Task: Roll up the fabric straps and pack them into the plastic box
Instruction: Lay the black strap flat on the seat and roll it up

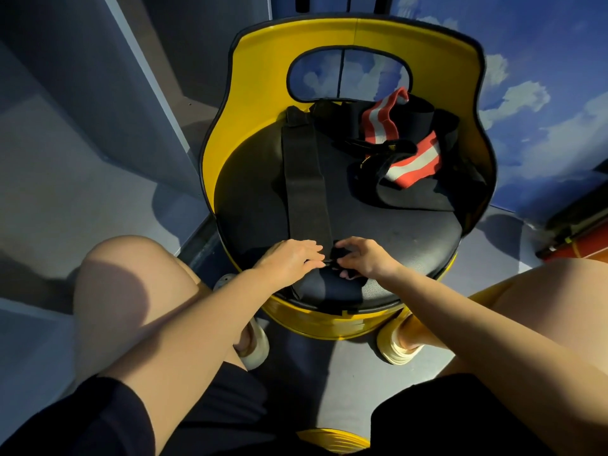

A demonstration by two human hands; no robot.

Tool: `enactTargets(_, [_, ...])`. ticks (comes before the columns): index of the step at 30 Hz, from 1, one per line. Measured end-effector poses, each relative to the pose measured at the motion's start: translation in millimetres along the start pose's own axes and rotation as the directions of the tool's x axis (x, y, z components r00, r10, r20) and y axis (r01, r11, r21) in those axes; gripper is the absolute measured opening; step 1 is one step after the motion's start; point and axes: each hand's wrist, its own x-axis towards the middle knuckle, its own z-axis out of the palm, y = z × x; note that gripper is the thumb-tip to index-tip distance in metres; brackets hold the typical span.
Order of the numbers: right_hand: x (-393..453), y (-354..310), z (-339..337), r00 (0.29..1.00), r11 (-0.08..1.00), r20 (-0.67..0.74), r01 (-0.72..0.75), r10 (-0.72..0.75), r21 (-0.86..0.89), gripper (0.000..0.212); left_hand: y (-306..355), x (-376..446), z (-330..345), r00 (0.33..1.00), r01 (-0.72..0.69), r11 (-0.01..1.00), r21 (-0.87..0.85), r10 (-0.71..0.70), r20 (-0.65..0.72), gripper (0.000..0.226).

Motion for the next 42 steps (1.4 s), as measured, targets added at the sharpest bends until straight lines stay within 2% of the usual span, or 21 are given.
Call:
enactTargets(3, [-3.3, 6.4, -0.6, 1.0, 0.999, -0.016, 0.02, -0.021, -0.044, 0.037, 0.8, -6.3, 3.1, 0.993, -0.039, 0.993, 0.115, 0.026, 0.119, 0.047])
enactTargets(5, [-5.4, 11.6, -0.7, 0.998, 0.994, -0.027, 0.045, -0.048, -0.097, 0.036, -0.6, -7.6, 8.8, 0.984, -0.065, 0.982, 0.178, 0.034, 0.173, 0.048])
enactTargets(7, [-8.7, 16.0, 0.2, 0.995, 0.982, -0.047, 0.083, -0.092, -0.167, 0.035, -0.9, -8.5, 13.2, 0.98, -0.035, 0.996, 0.082, 0.018, 0.197, 0.047])
enactTargets(12, [-16.9, 24.4, 7.3, 0.969, 0.958, -0.147, 0.16, -0.198, -0.236, 0.028, -3.1, -15.3, 21.8, 1.0, 0.008, 0.996, -0.091, -0.006, 0.024, 0.039])
enactTargets(14, [-18.7, 24.5, 9.9, 0.961, 0.949, -0.168, 0.173, -0.222, -0.264, 0.027, -6.1, -16.5, 27.5, 0.999, -0.012, 0.998, -0.067, 0.009, -0.044, 0.035])
enactTargets(18, [-21.8, 24.1, 9.3, 0.916, 0.841, -0.139, 0.274, -0.376, -0.467, 0.025, -7.7, -16.1, 29.1, 0.996, -0.033, 0.999, -0.03, 0.03, -0.085, 0.033])
enactTargets(21, [-21.7, 27.1, 6.2, 0.895, 0.775, -0.051, 0.353, -0.443, -0.524, 0.025, -4.8, -16.8, 26.3, 0.994, -0.039, 0.999, 0.024, 0.041, -0.102, 0.031])
enactTargets(24, [-17.2, 30.6, 6.1, 0.871, 0.722, -0.024, 0.392, -0.491, -0.57, 0.026, -0.3, -17.3, 26.0, 0.982, 0.052, 0.999, -0.014, -0.053, -0.179, 0.021])
enactTargets(26, [-15.0, 30.1, 7.1, 0.86, 0.721, -0.047, 0.394, -0.508, -0.571, 0.022, 0.9, -15.4, 26.9, 0.977, 0.093, 0.994, -0.055, -0.102, -0.185, 0.021])
enactTargets(28, [-14.5, 28.7, 7.8, 0.857, 0.735, -0.058, 0.401, -0.512, -0.547, 0.02, 2.2, -13.4, 27.2, 0.982, 0.081, 0.995, -0.063, -0.09, -0.165, 0.025])
enactTargets(32, [-14.5, 26.8, 9.8, 0.854, 0.756, -0.048, 0.431, -0.519, -0.493, 0.02, 3.1, -13.5, 25.0, 0.963, 0.085, 0.978, -0.191, -0.13, -0.238, 0.02])
enactTargets(35, [-11.7, 25.2, 12.8, 0.871, 0.817, -0.113, 0.394, -0.479, -0.421, 0.016, 2.9, -13.9, 24.9, 0.946, 0.095, 0.968, -0.231, -0.16, -0.283, 0.009])
enactTargets(42, [-5.1, 17.9, 17.3, 0.913, 0.916, -0.195, 0.304, -0.359, -0.26, 0.005, 3.9, -13.2, 25.5, 0.927, 0.11, 0.951, -0.288, -0.203, -0.316, 0.012])
